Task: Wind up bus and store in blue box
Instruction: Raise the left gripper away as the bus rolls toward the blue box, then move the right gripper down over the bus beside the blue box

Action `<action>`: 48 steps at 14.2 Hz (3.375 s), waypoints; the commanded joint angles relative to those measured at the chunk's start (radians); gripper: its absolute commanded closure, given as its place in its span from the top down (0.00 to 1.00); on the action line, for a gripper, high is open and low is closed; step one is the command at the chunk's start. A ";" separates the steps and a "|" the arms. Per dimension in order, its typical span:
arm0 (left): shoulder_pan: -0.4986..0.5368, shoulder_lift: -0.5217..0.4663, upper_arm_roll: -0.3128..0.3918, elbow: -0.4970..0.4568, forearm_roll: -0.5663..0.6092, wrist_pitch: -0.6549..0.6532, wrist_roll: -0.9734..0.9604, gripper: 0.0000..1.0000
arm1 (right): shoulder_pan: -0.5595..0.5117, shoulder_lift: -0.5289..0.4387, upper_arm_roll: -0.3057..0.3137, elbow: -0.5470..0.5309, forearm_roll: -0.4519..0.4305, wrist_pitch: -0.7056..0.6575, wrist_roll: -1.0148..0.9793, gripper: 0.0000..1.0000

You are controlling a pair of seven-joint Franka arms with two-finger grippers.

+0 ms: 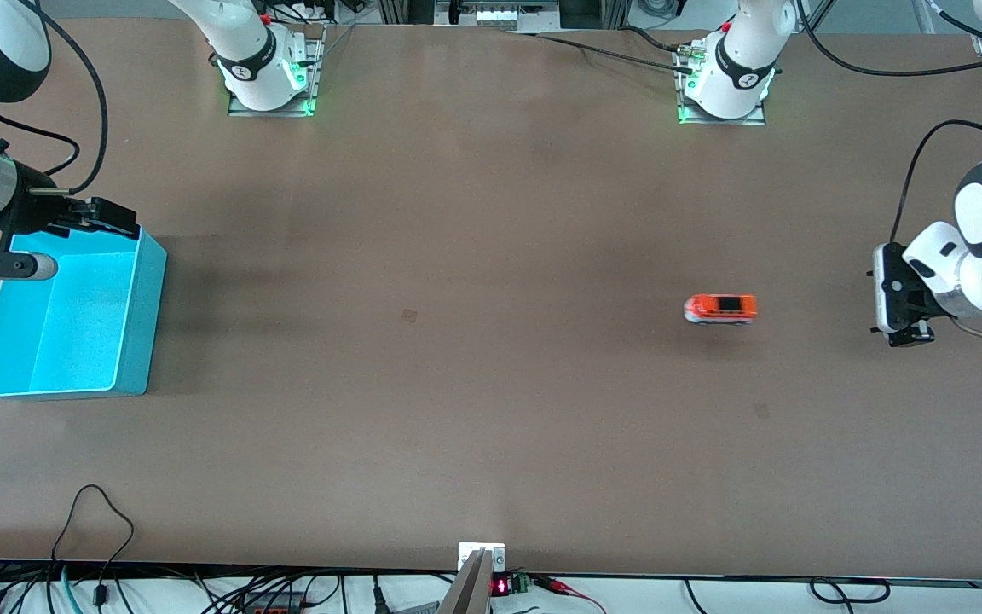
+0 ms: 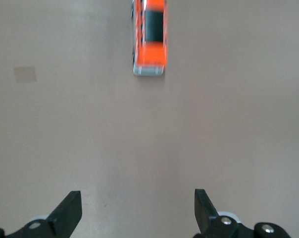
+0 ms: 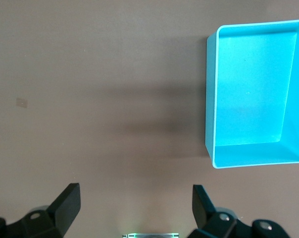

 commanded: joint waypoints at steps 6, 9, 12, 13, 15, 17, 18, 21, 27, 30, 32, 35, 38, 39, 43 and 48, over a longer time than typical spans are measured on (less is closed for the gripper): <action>-0.049 -0.010 -0.086 0.076 -0.001 -0.019 -0.295 1.00 | -0.002 -0.001 0.002 0.012 0.012 -0.016 -0.009 1.00; -0.052 -0.008 -0.097 0.116 -0.001 -0.021 -0.361 1.00 | -0.002 -0.001 0.002 0.012 0.012 -0.016 -0.009 1.00; -0.050 -0.011 -0.097 0.118 0.002 -0.041 -0.496 1.00 | -0.002 -0.001 0.002 0.012 0.012 -0.017 -0.010 1.00; -0.052 -0.017 -0.095 0.118 0.002 -0.047 -0.554 1.00 | -0.002 -0.001 0.002 0.012 0.012 -0.016 -0.010 1.00; -0.058 -0.039 -0.094 0.127 0.002 -0.047 -0.693 1.00 | -0.002 -0.001 0.002 0.012 0.012 -0.016 -0.010 1.00; -0.078 -0.041 -0.080 0.163 0.002 -0.046 -0.865 1.00 | -0.002 -0.001 0.002 0.012 0.012 -0.016 -0.010 1.00; -0.079 -0.042 -0.079 0.182 0.007 -0.044 -0.971 1.00 | -0.002 -0.001 0.002 0.011 0.012 -0.017 -0.010 1.00; -0.088 -0.044 -0.050 0.251 0.011 -0.047 -1.235 1.00 | -0.002 -0.001 0.002 0.011 0.012 -0.017 -0.010 1.00; -0.170 -0.122 0.056 0.282 0.002 -0.113 -1.464 1.00 | 0.001 0.002 0.007 0.008 0.013 -0.021 -0.010 1.00; -0.196 -0.183 0.058 0.282 0.001 -0.193 -1.643 1.00 | 0.001 0.001 0.010 0.003 0.016 -0.091 -0.009 1.00; -0.202 -0.211 0.059 0.277 -0.025 -0.222 -1.723 1.00 | -0.001 0.002 0.010 0.000 0.016 -0.091 -0.052 1.00; -0.188 -0.214 0.079 0.276 -0.093 -0.243 -1.724 1.00 | -0.002 0.002 0.008 -0.067 0.019 -0.045 -0.101 1.00; -0.185 -0.212 0.070 0.251 -0.090 -0.224 -1.730 1.00 | 0.001 -0.036 0.011 -0.196 0.022 0.047 -0.115 1.00; -0.185 -0.218 0.069 0.230 -0.087 -0.204 -1.730 1.00 | -0.002 -0.060 0.021 -0.242 0.021 0.086 -0.141 1.00; -0.187 -0.243 0.060 0.203 -0.082 -0.182 -1.723 1.00 | -0.164 -0.090 0.125 -0.414 0.018 0.228 -0.541 1.00; -0.187 -0.338 0.049 0.095 -0.079 -0.184 -1.720 1.00 | -0.209 -0.096 0.139 -0.612 0.004 0.470 -0.875 1.00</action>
